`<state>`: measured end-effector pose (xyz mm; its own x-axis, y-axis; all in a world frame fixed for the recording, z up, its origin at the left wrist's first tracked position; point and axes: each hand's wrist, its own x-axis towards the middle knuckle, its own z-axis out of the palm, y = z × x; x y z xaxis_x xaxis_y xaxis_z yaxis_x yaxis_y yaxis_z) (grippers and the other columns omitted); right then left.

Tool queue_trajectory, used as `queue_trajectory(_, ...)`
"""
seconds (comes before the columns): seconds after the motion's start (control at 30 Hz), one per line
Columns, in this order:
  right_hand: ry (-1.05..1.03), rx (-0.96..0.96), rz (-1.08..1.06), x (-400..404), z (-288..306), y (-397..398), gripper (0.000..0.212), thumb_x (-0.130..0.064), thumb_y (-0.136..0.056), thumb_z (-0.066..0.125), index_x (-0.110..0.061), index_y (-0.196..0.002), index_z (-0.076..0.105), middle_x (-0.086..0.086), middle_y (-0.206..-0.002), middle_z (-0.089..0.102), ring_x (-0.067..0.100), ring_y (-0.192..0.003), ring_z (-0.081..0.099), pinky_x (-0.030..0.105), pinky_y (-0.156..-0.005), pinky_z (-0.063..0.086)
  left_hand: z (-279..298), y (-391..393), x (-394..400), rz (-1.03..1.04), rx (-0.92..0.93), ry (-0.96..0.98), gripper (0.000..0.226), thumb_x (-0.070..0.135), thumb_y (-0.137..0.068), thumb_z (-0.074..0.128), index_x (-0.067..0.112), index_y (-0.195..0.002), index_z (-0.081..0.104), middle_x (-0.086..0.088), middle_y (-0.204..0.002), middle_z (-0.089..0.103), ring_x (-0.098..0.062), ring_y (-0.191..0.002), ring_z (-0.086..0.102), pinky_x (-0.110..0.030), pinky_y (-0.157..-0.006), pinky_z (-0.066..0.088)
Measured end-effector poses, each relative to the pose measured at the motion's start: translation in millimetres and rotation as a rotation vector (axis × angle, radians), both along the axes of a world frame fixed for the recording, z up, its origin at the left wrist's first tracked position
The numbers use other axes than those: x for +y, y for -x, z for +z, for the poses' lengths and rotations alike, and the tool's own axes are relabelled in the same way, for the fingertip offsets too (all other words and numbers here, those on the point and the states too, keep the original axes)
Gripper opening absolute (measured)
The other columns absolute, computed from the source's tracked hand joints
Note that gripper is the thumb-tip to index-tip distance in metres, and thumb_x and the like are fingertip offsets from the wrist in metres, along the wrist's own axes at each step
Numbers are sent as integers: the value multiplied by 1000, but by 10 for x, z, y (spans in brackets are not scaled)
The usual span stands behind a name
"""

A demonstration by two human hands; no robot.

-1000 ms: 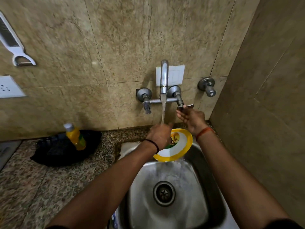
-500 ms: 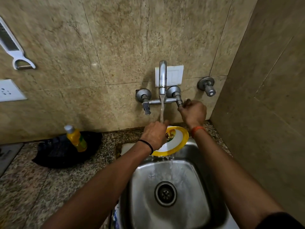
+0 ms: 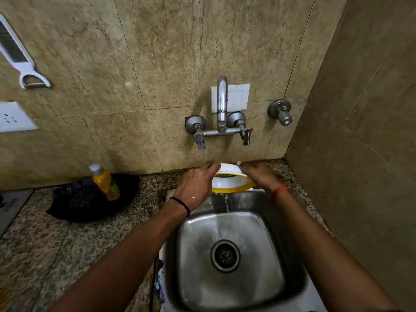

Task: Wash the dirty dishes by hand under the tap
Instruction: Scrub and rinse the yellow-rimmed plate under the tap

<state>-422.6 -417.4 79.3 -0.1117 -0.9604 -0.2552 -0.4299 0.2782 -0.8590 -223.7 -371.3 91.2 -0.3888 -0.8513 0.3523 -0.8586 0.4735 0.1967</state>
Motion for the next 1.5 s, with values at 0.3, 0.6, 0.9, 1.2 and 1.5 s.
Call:
queue_trajectory(0.3,-474,-1088,-153,515,-226,107,22,-6,-100,44,12,-103,57,29,-78,71,30,-64,73,36,-58,61,-222,-261,387,-16,15,105,28,-7,-77,59,7,-101,59,-11,-141,52,-32,-93,67,-32,-63,55)
queue_trajectory(0.6,-233,-966,-208,724,-189,186,7,-2,-95,53,-1,-98,59,12,-77,74,15,-62,73,30,-56,61,-354,-353,483,-1,-68,-78,43,10,-84,59,13,-126,54,-5,-152,38,-25,-135,44,-36,-110,38)
queue_trajectory(0.9,-93,-888,-243,893,-240,163,21,-9,-93,60,-7,-114,61,13,-101,70,24,-87,67,32,-61,62,-256,-237,618,45,61,-60,48,15,-90,50,8,-138,47,-9,-145,47,-25,-129,49,-37,-106,41)
queue_trajectory(1.2,-66,-928,-234,1033,-228,37,22,-7,-91,61,-4,-113,63,14,-97,72,21,-78,73,34,-59,60,-203,-362,790,87,162,-48,37,13,-87,56,12,-123,62,-8,-141,52,-24,-127,52,-39,-102,46)
queue_trajectory(1.5,-136,-962,-24,1052,4,-888,24,-9,-90,63,-7,-115,64,9,-97,75,19,-82,74,33,-63,60,-30,-1313,1207,295,280,55,24,12,-86,63,8,-108,70,-9,-126,63,-26,-114,62,-39,-90,54)
